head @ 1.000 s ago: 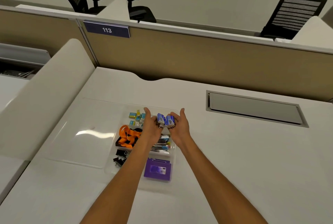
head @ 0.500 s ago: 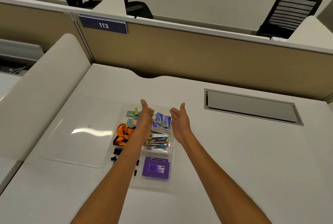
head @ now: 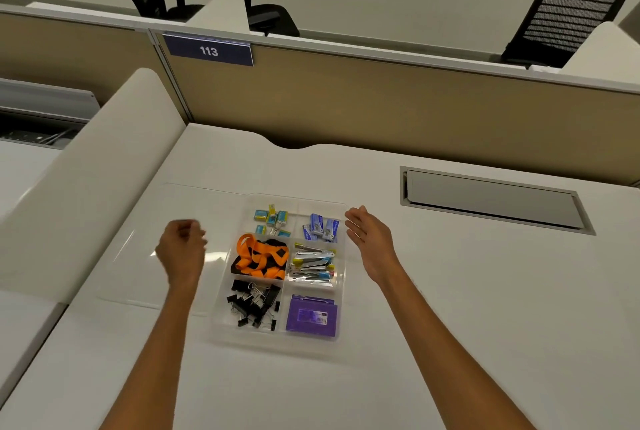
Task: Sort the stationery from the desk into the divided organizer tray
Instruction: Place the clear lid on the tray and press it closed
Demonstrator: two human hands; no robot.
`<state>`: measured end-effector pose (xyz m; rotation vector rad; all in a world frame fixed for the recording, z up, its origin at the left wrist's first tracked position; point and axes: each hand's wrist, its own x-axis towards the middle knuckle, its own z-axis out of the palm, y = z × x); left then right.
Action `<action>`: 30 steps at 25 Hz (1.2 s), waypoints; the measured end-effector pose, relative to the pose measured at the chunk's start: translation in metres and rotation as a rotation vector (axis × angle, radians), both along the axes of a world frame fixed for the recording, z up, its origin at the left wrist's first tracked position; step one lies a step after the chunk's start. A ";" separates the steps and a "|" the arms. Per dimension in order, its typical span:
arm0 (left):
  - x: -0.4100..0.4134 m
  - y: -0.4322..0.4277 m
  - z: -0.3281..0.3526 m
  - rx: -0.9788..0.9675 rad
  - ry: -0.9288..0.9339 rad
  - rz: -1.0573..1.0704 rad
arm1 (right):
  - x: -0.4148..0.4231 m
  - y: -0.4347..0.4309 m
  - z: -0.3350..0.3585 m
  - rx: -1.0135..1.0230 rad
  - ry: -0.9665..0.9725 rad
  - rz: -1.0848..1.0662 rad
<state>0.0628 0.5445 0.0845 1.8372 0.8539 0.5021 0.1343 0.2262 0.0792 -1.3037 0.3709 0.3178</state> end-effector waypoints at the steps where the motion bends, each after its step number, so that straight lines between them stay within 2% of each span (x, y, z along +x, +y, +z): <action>1: -0.015 0.018 -0.009 0.110 0.081 0.050 | -0.006 -0.003 -0.001 -0.006 -0.015 0.003; 4: -0.062 0.061 -0.041 0.316 0.443 0.137 | -0.027 -0.010 -0.003 -0.023 -0.042 0.015; 7: -0.091 0.072 -0.054 0.236 0.720 0.148 | -0.048 -0.015 -0.003 -0.054 -0.042 0.056; 9: -0.094 0.072 -0.055 0.174 0.787 0.133 | -0.061 -0.016 -0.003 -0.078 -0.026 0.094; 13: -0.087 0.072 -0.052 0.072 0.777 0.202 | -0.080 -0.018 -0.005 -0.124 -0.013 0.133; 19: -0.096 0.080 -0.056 -0.072 0.487 0.248 | -0.098 -0.028 -0.006 -0.128 -0.009 0.098; 23: -0.110 0.078 -0.052 -0.400 -0.012 0.407 | -0.103 -0.034 -0.005 -0.135 0.002 0.101; 26: -0.114 0.070 -0.038 -0.599 -0.309 0.350 | -0.105 -0.032 -0.004 -0.145 0.008 0.121; 30: -0.116 0.066 -0.023 -0.651 -0.397 0.257 | -0.111 -0.030 -0.002 -0.150 0.007 0.137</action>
